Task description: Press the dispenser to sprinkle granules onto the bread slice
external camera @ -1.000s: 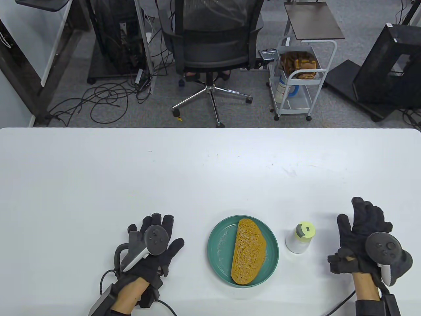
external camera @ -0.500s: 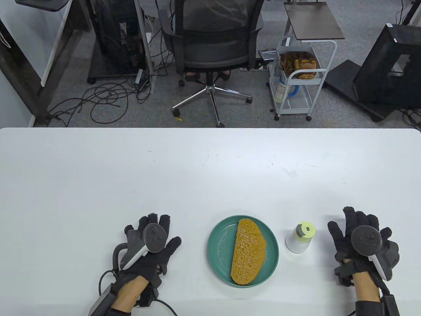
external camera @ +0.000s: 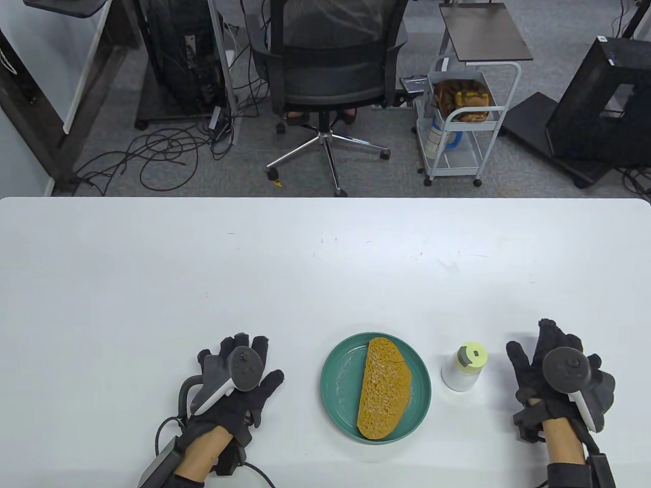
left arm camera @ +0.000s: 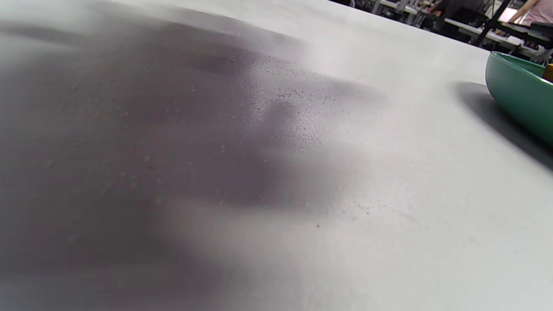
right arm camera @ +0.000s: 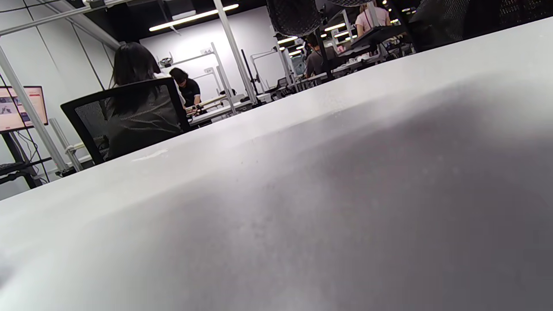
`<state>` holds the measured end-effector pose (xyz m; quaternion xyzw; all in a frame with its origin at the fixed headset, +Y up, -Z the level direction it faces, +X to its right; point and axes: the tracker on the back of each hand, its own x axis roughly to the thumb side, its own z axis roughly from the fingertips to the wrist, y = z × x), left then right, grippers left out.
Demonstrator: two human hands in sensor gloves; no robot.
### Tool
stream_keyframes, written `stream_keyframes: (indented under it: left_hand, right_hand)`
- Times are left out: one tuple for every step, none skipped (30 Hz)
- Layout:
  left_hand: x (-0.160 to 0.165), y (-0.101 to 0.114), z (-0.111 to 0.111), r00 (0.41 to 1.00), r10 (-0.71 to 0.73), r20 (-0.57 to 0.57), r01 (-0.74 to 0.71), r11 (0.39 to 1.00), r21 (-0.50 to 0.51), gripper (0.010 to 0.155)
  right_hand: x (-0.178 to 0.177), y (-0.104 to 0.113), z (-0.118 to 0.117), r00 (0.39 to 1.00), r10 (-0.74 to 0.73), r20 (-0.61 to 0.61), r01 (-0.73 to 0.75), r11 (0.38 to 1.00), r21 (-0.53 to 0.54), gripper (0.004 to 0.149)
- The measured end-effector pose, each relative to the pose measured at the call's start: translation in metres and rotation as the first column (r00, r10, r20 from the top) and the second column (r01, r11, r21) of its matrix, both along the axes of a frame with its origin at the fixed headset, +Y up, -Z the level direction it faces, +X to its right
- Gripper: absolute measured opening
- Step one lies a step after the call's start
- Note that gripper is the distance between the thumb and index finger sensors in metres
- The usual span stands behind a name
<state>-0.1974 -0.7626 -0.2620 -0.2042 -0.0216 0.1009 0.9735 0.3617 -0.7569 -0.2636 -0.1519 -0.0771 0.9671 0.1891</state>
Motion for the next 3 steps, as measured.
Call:
stream_keyframes:
  left_hand:
    - [0.0003,0.0000,0.0000,1.000,-0.001,0.000,0.001,1.000,-0.002,0.084]
    - [0.0003,0.0001,0.0000,1.000,-0.001,0.000,0.001,1.000,-0.003,0.084]
    - [0.0004,0.0002,0.0000,1.000,-0.002,0.000,0.002,1.000,-0.003,0.084]
  right_hand:
    - [-0.0017,0.0011,-0.0001,1.000,-0.007,-0.011,0.007,1.000,0.007,0.084]
    - [-0.0027,0.0018,-0.0001,1.000,-0.009,-0.015,0.009,1.000,0.012,0.084]
    - [-0.0052,0.0033,-0.0004,1.000,-0.009,-0.026,0.010,1.000,0.022,0.084]
